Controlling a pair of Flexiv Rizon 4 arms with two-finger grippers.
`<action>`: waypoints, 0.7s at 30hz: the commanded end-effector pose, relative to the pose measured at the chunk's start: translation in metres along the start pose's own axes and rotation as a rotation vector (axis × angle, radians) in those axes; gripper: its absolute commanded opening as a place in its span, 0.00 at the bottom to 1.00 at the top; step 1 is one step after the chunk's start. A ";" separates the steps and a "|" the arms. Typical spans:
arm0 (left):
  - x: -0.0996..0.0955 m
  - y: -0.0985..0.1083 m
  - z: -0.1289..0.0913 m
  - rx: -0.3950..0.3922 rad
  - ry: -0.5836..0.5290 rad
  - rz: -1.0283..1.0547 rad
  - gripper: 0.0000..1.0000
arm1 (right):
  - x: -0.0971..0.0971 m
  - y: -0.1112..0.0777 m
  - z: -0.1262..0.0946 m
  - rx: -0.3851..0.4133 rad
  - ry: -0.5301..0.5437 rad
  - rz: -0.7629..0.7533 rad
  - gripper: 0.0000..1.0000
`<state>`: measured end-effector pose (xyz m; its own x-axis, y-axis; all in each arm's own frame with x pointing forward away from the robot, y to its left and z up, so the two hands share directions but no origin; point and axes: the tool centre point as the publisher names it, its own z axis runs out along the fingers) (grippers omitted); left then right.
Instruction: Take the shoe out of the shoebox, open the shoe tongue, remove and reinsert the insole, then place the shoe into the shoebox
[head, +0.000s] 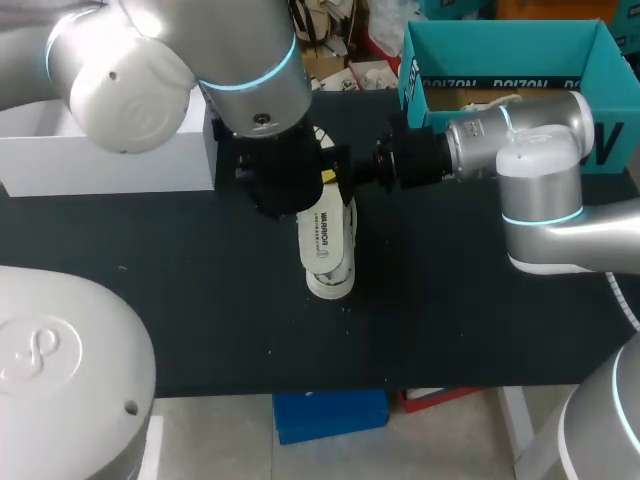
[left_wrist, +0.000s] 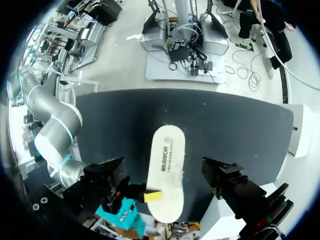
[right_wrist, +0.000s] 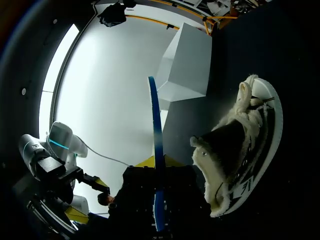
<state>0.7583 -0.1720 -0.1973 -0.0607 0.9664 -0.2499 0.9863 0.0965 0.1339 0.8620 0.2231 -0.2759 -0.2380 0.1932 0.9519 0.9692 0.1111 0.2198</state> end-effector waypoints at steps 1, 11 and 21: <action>0.002 0.003 0.004 0.003 -0.004 0.004 1.00 | -0.001 0.000 0.001 -0.001 0.000 0.000 0.00; 0.001 0.026 0.010 0.000 -0.011 0.046 1.00 | -0.001 0.000 0.001 -0.001 0.000 0.000 0.00; -0.003 0.077 0.011 -0.024 -0.018 0.041 1.00 | -0.001 0.000 0.001 -0.001 0.000 0.000 0.00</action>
<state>0.8224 -0.1648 -0.1955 -0.0150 0.9628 -0.2697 0.9818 0.0653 0.1785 0.8620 0.2231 -0.2759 -0.2380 0.1931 0.9519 0.9692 0.1112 0.2198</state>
